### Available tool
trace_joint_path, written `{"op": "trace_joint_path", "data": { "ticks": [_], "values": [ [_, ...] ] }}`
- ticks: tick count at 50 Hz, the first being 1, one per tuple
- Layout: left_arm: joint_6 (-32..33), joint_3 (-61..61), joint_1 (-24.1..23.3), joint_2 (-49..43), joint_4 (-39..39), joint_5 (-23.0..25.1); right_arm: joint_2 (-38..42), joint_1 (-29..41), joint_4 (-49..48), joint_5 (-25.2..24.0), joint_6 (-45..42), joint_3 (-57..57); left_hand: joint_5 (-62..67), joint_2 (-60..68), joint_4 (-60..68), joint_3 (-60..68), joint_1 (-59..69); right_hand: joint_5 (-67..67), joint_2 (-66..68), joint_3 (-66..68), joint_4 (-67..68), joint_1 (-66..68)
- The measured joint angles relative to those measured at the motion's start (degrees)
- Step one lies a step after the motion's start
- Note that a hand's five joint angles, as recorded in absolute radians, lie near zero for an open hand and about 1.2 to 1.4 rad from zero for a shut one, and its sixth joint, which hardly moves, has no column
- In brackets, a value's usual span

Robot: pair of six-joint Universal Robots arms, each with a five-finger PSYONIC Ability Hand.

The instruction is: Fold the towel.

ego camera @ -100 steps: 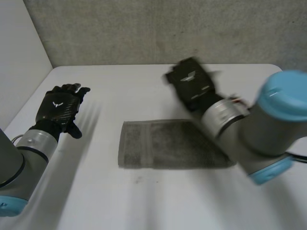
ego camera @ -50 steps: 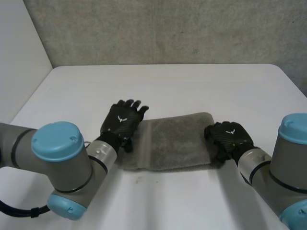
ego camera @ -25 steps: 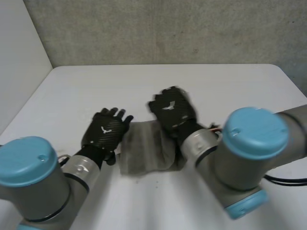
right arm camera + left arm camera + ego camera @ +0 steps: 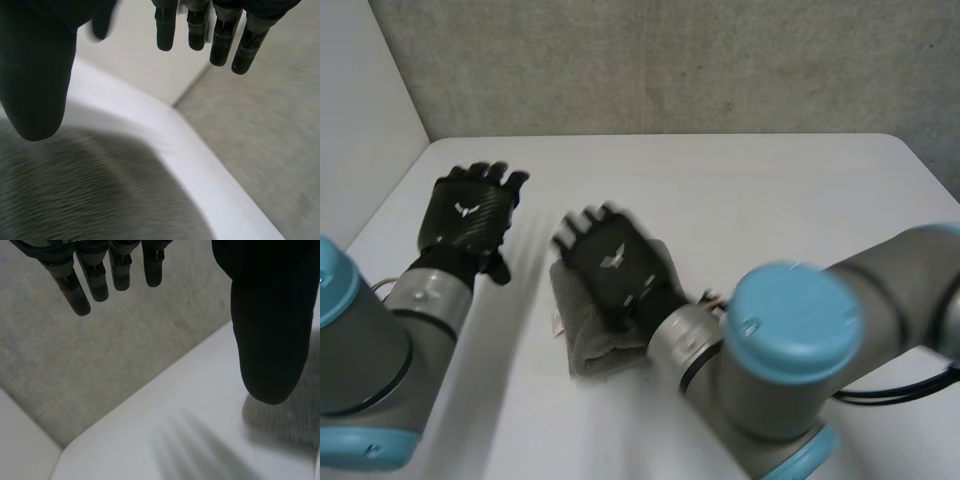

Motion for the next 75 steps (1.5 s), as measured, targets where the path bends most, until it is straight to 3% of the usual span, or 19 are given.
{"op": "trace_joint_path", "data": {
  "ticks": [1, 7, 13, 20, 24, 32, 39, 47, 52, 58, 64, 75],
  "values": [
    [-2.5, 2.2, -1.1, -1.1, -0.1, 0.0, -3.1, -2.5, 0.6, 1.4, 6.7, 0.1, 0.0, 0.0, 0.0, 0.0, 0.0, 0.0, 0.0, 0.0, 0.0, 0.0],
    [-10.3, 7.8, -4.5, -4.9, -1.7, 0.5, -6.8, -8.8, 5.8, 2.2, 21.4, -0.5, 0.0, 0.0, 0.0, 0.0, 0.0, 0.0, 0.0, 0.0, 0.0, 0.0],
    [-16.2, 11.0, -7.7, -9.6, -5.6, 2.7, -4.1, -13.2, 13.2, 0.7, 27.8, -3.8, 0.0, 0.1, 0.1, 0.1, 0.0, 0.0, 0.0, 0.0, 0.0, 0.0],
    [-18.5, 11.8, -9.1, -13.8, -8.4, 3.6, 1.0, -14.7, 17.0, -0.5, 28.2, -6.7, 0.0, 0.1, 0.1, 0.1, 0.0, 0.0, 0.0, 0.0, 0.0, 0.0],
    [-18.7, 11.2, -9.1, -17.5, -10.1, 3.1, 7.8, -14.9, 19.7, -1.1, 26.9, -9.7, 0.0, 0.1, 0.1, 0.1, 0.0, 0.0, 0.0, 0.0, 0.0, 0.0],
    [-18.1, 9.7, -8.3, -16.9, -11.1, 1.8, 10.7, -14.8, 22.3, -0.2, 21.9, -12.1, 0.0, 0.1, 0.1, 0.1, 0.0, -0.3, 0.0, 0.0, 0.0, 0.0],
    [-17.9, 9.0, -7.8, -15.3, -11.6, 1.5, 5.9, -16.0, 22.7, 1.9, 18.2, -12.6, 0.0, 0.0, 0.1, 0.0, 0.0, -0.5, 0.0, 0.0, 0.0, 0.0],
    [-16.4, 12.0, -3.9, -7.0, -13.5, 1.9, -6.7, -20.0, 22.0, 6.3, 17.3, -12.5, 0.0, 0.0, 0.1, 0.0, 0.0, -0.5, 0.0, 0.0, 0.0, 0.0],
    [-16.1, 18.6, -2.8, -1.6, -19.0, 2.1, -13.6, -22.3, 21.1, 8.2, 17.4, -12.6, 0.0, 0.0, 0.0, 0.0, 0.0, -0.5, 0.0, 0.0, 0.0, 0.0],
    [-16.8, 29.2, -2.5, 2.8, -30.9, 2.0, -20.4, -25.0, 20.8, 8.6, 17.3, -11.6, 0.0, -0.4, -0.3, -0.4, 0.0, -0.5, 0.0, 0.0, 0.0, 0.0],
    [-18.0, 32.4, -2.8, 4.7, -34.9, 2.0, -22.3, -26.2, 20.5, 8.2, 17.2, -9.6, 0.0, -0.5, -0.3, -0.5, 0.0, -0.5, 0.0, 0.0, 0.0, 0.0],
    [-18.3, 29.3, -2.5, 4.7, -29.5, 2.1, -20.5, -25.4, 18.0, 8.3, 17.2, -7.2, 0.0, -0.5, -0.3, -0.5, 0.0, -0.5, 0.0, 0.0, 0.0, 0.0]
  ]
}}
